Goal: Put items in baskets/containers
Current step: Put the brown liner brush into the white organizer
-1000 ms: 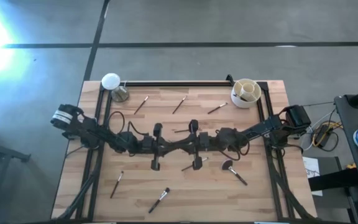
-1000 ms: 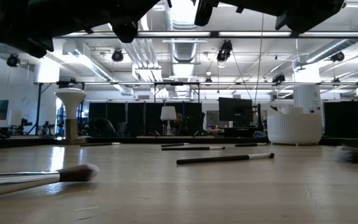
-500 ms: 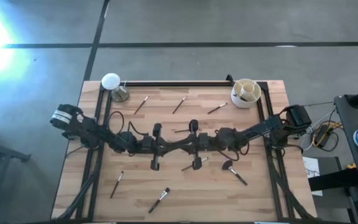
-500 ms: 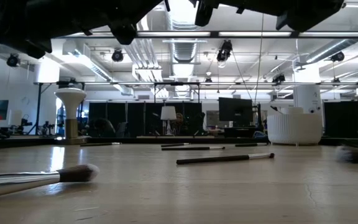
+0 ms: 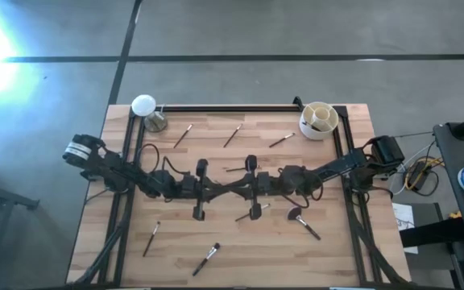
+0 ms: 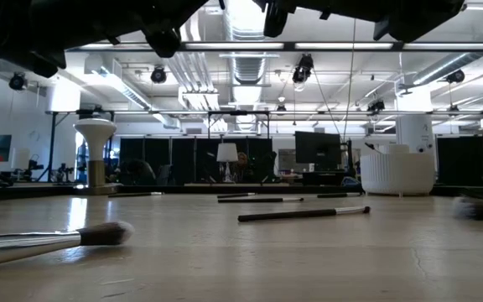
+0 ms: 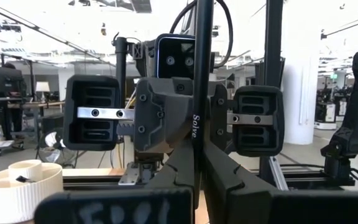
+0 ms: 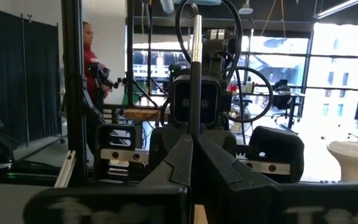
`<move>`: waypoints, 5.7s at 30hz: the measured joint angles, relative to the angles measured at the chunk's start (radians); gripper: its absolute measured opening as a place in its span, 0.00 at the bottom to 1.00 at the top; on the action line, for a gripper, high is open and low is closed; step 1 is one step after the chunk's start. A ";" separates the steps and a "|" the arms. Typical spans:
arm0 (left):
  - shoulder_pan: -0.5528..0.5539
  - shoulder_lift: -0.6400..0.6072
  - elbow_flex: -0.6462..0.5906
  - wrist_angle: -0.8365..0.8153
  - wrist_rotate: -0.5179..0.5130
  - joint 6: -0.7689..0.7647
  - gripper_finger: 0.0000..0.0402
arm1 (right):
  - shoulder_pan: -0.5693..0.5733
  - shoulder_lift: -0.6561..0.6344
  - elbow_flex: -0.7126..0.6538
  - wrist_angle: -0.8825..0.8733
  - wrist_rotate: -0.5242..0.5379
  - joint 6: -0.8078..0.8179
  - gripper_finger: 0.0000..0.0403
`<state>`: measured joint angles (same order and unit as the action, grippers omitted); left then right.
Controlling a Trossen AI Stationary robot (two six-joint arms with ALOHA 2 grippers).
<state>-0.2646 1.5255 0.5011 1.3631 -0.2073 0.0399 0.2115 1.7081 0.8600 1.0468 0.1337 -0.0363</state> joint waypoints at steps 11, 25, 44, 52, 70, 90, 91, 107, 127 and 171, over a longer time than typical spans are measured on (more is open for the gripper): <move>0.001 -0.008 -0.004 -0.007 -0.004 0.000 0.02 | 0.000 -0.040 0.000 -0.121 0.000 -0.015 0.03; 0.001 -0.029 -0.016 -0.003 -0.022 0.001 0.02 | 0.007 -0.053 0.000 -0.153 0.024 -0.001 0.04; -0.001 -0.040 -0.016 0.007 -0.015 -0.005 0.02 | 0.004 -0.079 0.007 -0.355 0.088 0.008 0.29; 0.000 -0.040 -0.015 -0.005 -0.015 -0.006 0.02 | 0.005 -0.109 0.054 -0.523 0.166 0.038 0.30; 0.004 -0.040 -0.015 -0.198 -0.122 0.089 0.02 | 0.020 -0.121 0.055 -0.528 0.204 0.036 0.44; 0.011 -0.035 0.005 -0.286 -0.123 0.083 0.02 | 0.061 -0.110 0.053 -0.345 0.215 -0.038 0.50; 0.011 -0.035 0.012 -0.300 -0.117 0.081 0.02 | 0.061 -0.098 0.053 -0.317 0.227 -0.047 0.50; 0.015 -0.033 0.026 -0.331 -0.135 0.039 0.10 | 0.054 -0.057 0.064 -0.255 0.262 -0.121 0.06; 0.048 -0.210 -0.116 -0.331 -0.179 0.059 0.07 | -0.068 -0.635 -0.373 -0.424 0.579 -0.163 0.04; 0.108 -0.250 -0.161 -0.357 -0.172 0.034 0.00 | -0.855 -0.995 -0.775 -0.584 0.466 -0.114 0.13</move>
<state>-0.1570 1.2755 0.3397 1.0061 -0.3790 0.0742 -0.6440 0.7133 0.0851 0.4633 0.5994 -0.1503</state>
